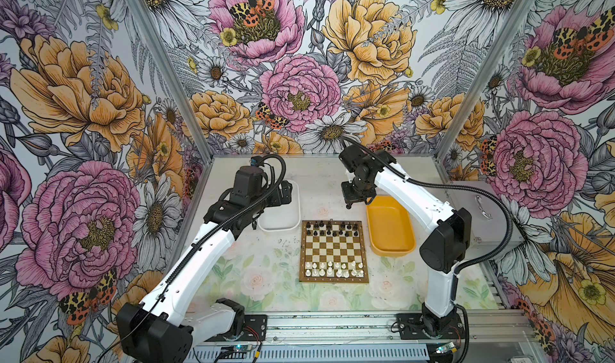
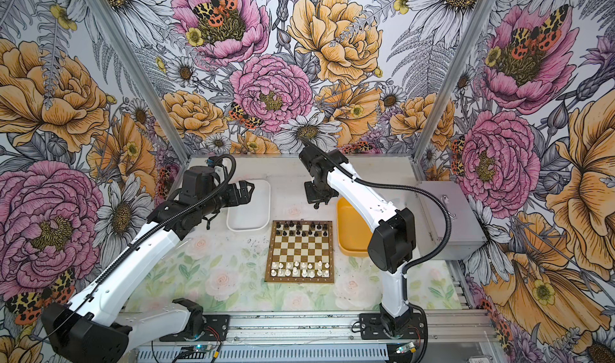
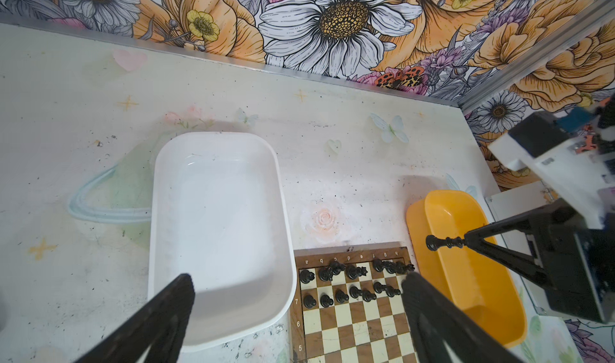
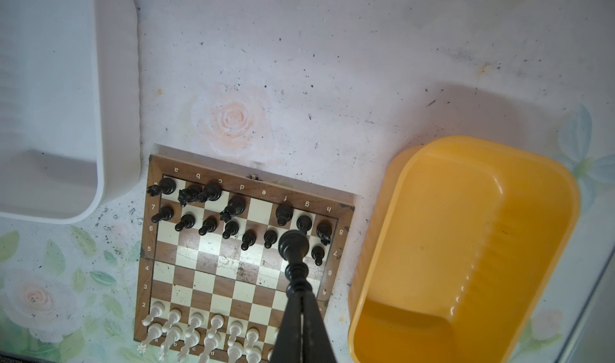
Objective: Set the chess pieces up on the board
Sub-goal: 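Carry the black piece with the right gripper over the board's far ranks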
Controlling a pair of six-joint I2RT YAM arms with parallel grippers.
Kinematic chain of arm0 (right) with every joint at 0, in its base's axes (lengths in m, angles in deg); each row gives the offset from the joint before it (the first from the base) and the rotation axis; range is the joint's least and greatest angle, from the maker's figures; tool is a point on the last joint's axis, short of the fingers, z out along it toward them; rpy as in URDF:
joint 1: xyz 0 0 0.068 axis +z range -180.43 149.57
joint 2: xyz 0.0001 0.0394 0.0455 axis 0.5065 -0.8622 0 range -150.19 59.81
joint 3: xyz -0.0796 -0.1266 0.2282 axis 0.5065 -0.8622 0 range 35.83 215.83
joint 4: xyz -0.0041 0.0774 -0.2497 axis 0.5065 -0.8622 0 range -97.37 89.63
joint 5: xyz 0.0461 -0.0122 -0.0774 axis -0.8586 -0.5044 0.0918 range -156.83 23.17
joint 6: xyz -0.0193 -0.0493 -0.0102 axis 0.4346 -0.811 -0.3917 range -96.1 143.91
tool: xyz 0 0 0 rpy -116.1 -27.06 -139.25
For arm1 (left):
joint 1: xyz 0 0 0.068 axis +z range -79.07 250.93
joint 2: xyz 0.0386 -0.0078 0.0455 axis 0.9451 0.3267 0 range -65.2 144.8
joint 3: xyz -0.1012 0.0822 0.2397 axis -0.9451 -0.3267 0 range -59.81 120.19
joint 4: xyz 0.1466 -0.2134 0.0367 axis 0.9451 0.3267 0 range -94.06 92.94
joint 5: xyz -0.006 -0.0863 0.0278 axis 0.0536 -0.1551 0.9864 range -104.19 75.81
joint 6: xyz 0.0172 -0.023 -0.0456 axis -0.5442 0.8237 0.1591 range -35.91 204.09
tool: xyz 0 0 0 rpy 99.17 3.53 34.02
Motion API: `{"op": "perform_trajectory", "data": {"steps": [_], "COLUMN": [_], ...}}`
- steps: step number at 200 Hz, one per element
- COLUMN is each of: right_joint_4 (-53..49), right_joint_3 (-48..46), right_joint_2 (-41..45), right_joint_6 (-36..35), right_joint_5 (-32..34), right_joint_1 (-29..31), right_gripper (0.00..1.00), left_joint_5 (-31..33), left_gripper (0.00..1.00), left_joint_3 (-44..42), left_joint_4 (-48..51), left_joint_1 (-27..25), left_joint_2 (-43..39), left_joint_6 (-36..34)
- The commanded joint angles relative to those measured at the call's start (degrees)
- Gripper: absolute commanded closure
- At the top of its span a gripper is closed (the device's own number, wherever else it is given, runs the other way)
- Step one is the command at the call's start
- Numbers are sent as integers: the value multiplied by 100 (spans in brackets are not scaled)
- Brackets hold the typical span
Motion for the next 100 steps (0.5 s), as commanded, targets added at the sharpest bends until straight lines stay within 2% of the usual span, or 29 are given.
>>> {"op": "perform_trajectory", "data": {"steps": [1,100], "right_joint_4": [-53,103], "right_joint_3": [117,123], "right_joint_2": [-194,-678], "right_joint_6": [3,90], "right_joint_5": [-37,-167], "right_joint_1": [138,421], "right_gripper": [100,100], "left_joint_5": [84,-25], "left_gripper": [1,1], "left_joint_3": [-148,-513], "left_joint_4": [63,374], "left_joint_1": [110,480], "left_joint_2": [-217,-824], "left_joint_6": [50,24]}}
